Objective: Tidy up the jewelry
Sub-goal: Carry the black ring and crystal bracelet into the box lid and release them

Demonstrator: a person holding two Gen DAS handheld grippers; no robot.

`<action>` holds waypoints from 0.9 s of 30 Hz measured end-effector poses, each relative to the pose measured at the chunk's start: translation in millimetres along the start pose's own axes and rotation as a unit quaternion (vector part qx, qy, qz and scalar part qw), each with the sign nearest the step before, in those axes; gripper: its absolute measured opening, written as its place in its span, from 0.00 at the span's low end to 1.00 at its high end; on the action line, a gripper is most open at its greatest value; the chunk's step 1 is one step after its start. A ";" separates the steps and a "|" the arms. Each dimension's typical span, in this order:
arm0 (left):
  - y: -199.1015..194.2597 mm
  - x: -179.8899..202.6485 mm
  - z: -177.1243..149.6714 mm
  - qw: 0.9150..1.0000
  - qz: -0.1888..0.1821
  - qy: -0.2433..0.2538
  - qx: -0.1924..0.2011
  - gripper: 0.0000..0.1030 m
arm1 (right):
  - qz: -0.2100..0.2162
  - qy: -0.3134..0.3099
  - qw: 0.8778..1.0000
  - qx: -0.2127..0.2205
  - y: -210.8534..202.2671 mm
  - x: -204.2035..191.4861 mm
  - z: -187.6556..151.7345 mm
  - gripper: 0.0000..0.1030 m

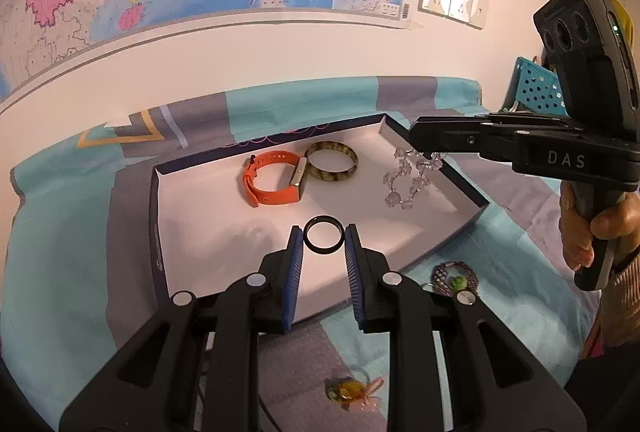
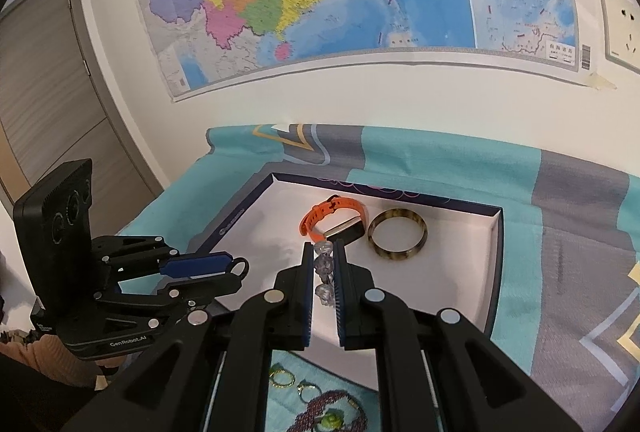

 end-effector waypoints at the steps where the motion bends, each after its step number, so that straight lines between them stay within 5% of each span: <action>1: 2.3 -1.8 0.5 1.000 0.001 -0.001 -0.002 0.21 | 0.000 0.000 1.000 -0.001 2.2 0.6 0.7 0.08; 27: 58.3 -26.0 5.0 0.998 0.009 -0.024 -0.050 0.21 | -0.017 0.011 1.000 -0.021 50.5 17.3 15.5 0.08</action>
Point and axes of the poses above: each gripper's, at about its wrist camera, not at the fingertips, and y roughly the way its jaws point, x to its right, z to its top, the point moved 3 cm from there along y, roughly the way its jaws point, and after that the axes turned 11 degrees about y, right-handed, at the moved point
